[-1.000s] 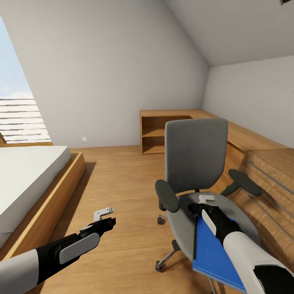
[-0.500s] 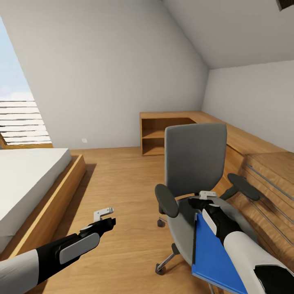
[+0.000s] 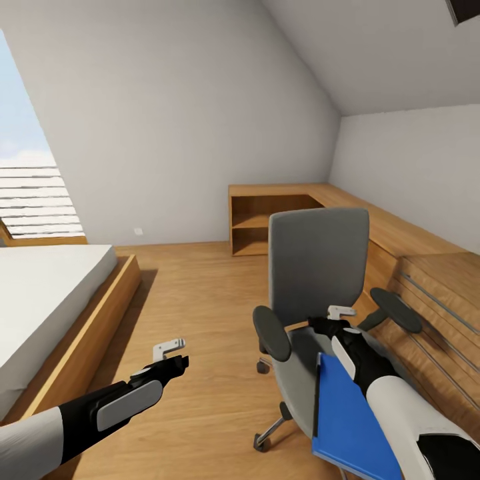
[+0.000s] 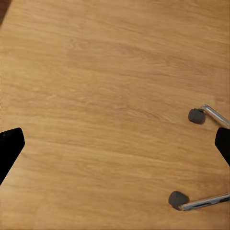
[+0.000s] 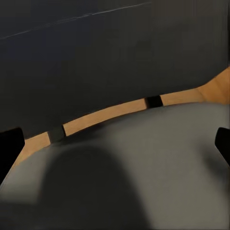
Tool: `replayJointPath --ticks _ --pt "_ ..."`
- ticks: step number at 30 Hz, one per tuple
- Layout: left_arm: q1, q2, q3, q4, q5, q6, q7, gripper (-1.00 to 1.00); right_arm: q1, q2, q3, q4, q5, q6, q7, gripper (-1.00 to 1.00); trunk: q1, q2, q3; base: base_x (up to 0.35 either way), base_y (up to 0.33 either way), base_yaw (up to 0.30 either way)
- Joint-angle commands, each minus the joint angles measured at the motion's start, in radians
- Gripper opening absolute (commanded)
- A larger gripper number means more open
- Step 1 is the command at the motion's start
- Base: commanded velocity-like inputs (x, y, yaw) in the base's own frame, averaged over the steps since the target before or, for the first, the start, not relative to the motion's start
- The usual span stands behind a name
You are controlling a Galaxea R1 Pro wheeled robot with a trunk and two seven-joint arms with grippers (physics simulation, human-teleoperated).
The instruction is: In the bedroom, organize the workspace by keeping the computer under the desk, ensuring the monitor is on the desk, placing the keyboard on the desk next to the monitor, placing the mouse on the desk next to the keyboard, moving the folder from the swivel chair onto the desk next to the mouse, stacking the notebook on top of the folder with the pen on top of the notebook, and positioning the swivel chair next to the desk.
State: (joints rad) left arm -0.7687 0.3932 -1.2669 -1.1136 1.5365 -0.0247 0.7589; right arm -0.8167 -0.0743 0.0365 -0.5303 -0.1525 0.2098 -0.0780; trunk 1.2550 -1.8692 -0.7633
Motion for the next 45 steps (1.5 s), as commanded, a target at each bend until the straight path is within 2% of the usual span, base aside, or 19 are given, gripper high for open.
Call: replayJointPath --ticks 1,4,7,10,14,17,20,23,24,27,33,36,39,45 --pt "-0.002 0.001 -0.003 -0.002 0.004 -0.002 0.004 1.00 0.000 -0.001 0.001 -0.003 -0.010 0.005 -0.006 1.00 0.000 -0.001 -0.001 0.000 0.000 0.000" --pt "-0.002 0.001 -0.003 -0.002 0.004 -0.002 0.005 1.00 0.001 -0.003 -0.008 -0.015 -0.012 0.006 -0.005 1.00 0.000 -0.001 -0.001 0.000 0.000 0.000" --pt "-0.002 0.001 -0.003 -0.002 0.004 -0.003 0.005 1.00 0.013 -0.010 -0.013 -0.067 -0.027 0.006 -0.003 1.00 0.000 -0.001 -0.001 0.000 0.000 0.000" --pt "-0.002 0.002 -0.003 -0.002 0.004 -0.003 0.005 1.00 0.085 -0.022 -0.015 -0.195 -0.061 0.011 -0.004 1.00 0.000 -0.001 -0.001 0.000 0.000 0.000" --pt "-0.002 0.001 -0.003 -0.002 0.004 -0.003 0.006 1.00 0.170 -0.031 -0.016 -0.337 -0.079 0.029 -0.006 1.00 0.000 -0.001 -0.001 0.000 0.000 0.000" --pt "-0.002 0.001 -0.003 -0.002 0.003 -0.003 0.006 1.00 0.207 -0.034 -0.019 -0.414 -0.085 0.061 -0.007 1.00 0.000 -0.001 -0.001 0.000 0.000 0.000" --pt "-0.002 0.002 -0.003 -0.002 0.003 -0.003 0.006 1.00 0.221 -0.035 -0.029 -0.443 -0.088 0.081 -0.008 1.00 0.000 -0.001 -0.001 0.000 0.000 0.000" --pt "-0.001 0.002 -0.003 -0.002 0.003 -0.003 0.007 1.00 0.229 -0.035 -0.055 -0.462 -0.090 0.101 -0.008 1.00 0.000 -0.001 -0.001 0.000 0.000 0.000" --pt "-0.001 0.002 -0.003 -0.002 0.004 -0.003 0.008 1.00 0.232 -0.035 -0.081 -0.469 -0.091 0.119 -0.008 1.00 0.000 -0.001 -0.001 0.000 0.000 0.000" --pt "-0.002 0.002 -0.003 -0.002 0.004 -0.003 0.009 1.00 0.234 -0.034 -0.114 -0.474 -0.091 0.141 -0.007 1.00 0.000 -0.001 -0.001 0.000 0.000 0.000" --pt "-0.001 0.005 -0.002 -0.002 0.003 -0.003 0.008 1.00 0.235 -0.032 -0.140 -0.478 -0.094 0.156 -0.007 1.00 0.000 -0.001 -0.001 0.000 0.000 0.000" --pt "-0.001 0.005 -0.002 -0.002 0.004 -0.002 0.007 1.00 0.235 -0.032 -0.150 -0.480 -0.117 0.173 -0.007 1.00 0.000 -0.001 -0.001 0.000 0.000 0.000" --pt "-0.002 0.006 -0.002 0.000 0.005 -0.001 0.006 1.00 0.237 -0.034 -0.189 -0.518 -0.179 0.233 -0.007 1.00 0.000 -0.001 -0.001 0.000 0.000 0.000" --pt "-0.002 0.005 -0.003 0.002 0.005 0.000 0.005 1.00 0.270 -0.035 -0.215 -0.585 -0.201 0.272 -0.007 1.00 0.000 -0.001 -0.001 -0.015 0.012 0.000"
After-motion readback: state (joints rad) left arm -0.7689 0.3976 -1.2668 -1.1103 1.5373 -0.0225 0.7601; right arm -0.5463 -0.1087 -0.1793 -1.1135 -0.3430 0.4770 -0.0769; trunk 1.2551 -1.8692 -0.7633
